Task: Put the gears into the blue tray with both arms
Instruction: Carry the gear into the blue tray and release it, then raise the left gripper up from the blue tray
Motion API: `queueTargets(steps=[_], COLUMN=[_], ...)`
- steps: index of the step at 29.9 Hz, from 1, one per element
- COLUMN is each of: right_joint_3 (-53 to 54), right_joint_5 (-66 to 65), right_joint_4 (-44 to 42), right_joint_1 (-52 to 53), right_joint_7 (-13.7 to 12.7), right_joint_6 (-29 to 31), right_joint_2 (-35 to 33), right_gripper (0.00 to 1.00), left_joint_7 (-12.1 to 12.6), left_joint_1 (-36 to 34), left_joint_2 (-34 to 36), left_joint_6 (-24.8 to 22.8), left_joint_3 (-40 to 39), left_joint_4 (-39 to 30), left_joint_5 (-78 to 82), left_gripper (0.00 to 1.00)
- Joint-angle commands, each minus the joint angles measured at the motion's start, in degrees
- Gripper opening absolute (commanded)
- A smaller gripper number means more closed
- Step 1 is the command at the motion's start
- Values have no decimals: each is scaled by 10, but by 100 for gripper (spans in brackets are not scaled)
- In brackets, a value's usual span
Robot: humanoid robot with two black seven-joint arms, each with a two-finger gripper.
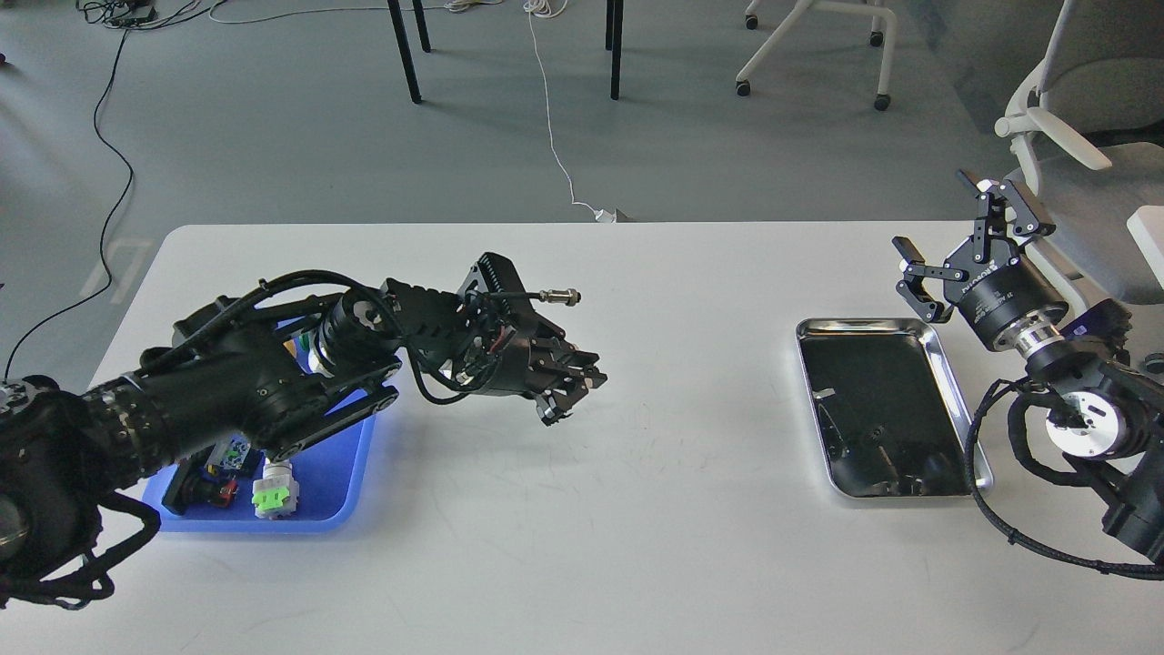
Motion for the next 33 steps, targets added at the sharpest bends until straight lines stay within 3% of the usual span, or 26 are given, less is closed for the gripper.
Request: queueTargets(steps=[1, 8, 16, 33], right_joint_3=[0, -1, -3, -3], right_joint_5=[0, 0, -1, -1], right_joint_4=[1, 2, 2, 4], right_joint_1=[0, 1, 6, 6], right_joint_7=[0, 0, 0, 0], right_joint_6=[0, 0, 0, 0], right_joint_2=[0, 2, 3, 2], right_gripper=[99, 99, 99, 99], left_joint_7=[0, 0, 0, 0], left_joint_1=[-16, 16, 77, 128], left_joint_2=[67, 214, 312, 320], left_joint_6=[-2, -2, -5, -3], left_joint_3=[-1, 5, 5, 4], left_joint_4=[-26, -79, -83, -31], left_joint_5=[0, 0, 0, 0], left_gripper=[12, 12, 13, 17])
